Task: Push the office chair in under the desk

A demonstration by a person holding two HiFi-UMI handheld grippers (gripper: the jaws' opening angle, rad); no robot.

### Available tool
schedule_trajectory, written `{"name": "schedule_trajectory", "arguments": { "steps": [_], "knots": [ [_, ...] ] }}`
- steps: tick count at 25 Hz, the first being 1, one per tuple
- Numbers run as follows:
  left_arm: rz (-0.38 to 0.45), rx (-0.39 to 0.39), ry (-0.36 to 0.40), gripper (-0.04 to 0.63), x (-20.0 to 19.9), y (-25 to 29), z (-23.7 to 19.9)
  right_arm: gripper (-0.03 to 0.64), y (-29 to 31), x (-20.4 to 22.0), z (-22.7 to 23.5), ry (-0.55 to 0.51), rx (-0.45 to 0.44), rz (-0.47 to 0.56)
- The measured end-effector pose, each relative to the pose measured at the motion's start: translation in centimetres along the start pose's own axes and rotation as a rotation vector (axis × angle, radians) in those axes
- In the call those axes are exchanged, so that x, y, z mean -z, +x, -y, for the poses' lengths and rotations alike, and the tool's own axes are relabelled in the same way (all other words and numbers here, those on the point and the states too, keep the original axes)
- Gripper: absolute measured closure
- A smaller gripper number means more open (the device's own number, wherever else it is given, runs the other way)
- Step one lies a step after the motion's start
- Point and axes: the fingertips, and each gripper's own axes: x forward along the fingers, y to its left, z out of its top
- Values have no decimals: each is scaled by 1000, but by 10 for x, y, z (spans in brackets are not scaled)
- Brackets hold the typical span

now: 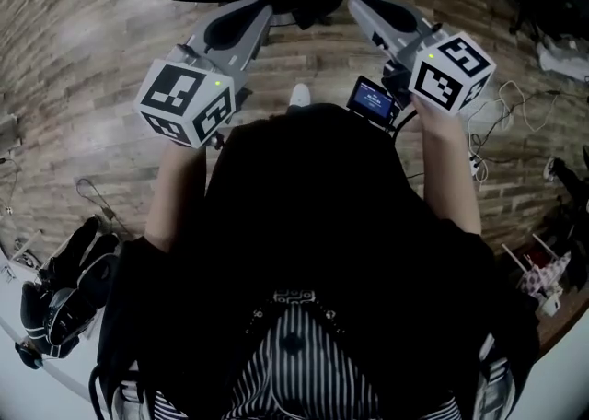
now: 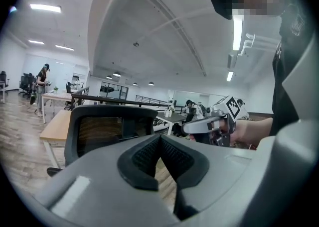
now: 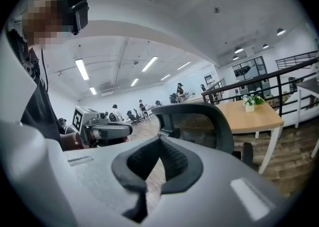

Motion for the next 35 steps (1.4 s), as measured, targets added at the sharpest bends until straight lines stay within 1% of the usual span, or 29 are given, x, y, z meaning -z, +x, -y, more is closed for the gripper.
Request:
{"name": "schedule_trajectory", "arguments": {
  "steps": [6, 10, 16, 22, 25, 28, 31, 35],
  "knots": [
    [-19, -64, -31, 591, 1, 9, -31, 617, 15, -8, 25, 21, -25, -2],
    [-30, -93, -54, 591, -4, 13, -44, 617, 12, -13, 41, 37, -24, -3],
    [-15, -94, -47, 591, -13, 7, -58, 617, 8, -20, 41, 37, 14, 22],
    [-22, -71, -27, 591, -20, 21, -70, 617, 6, -32, 50, 35, 52, 42],
    [-38, -64, -29, 591, -14, 20, -75, 617, 4, -34, 53, 30, 80, 50],
    [-61, -81, -43, 591, -4, 12, -88, 616, 5, -36, 54, 24, 102, 61],
    [-83, -110, -48, 591, 3, 7, -100, 615, 4, -32, 58, 23, 124, 46],
    [-100, -147, -44, 591, 1, 11, -112, 614, 4, -32, 73, 20, 162, 31]
  ]
}}
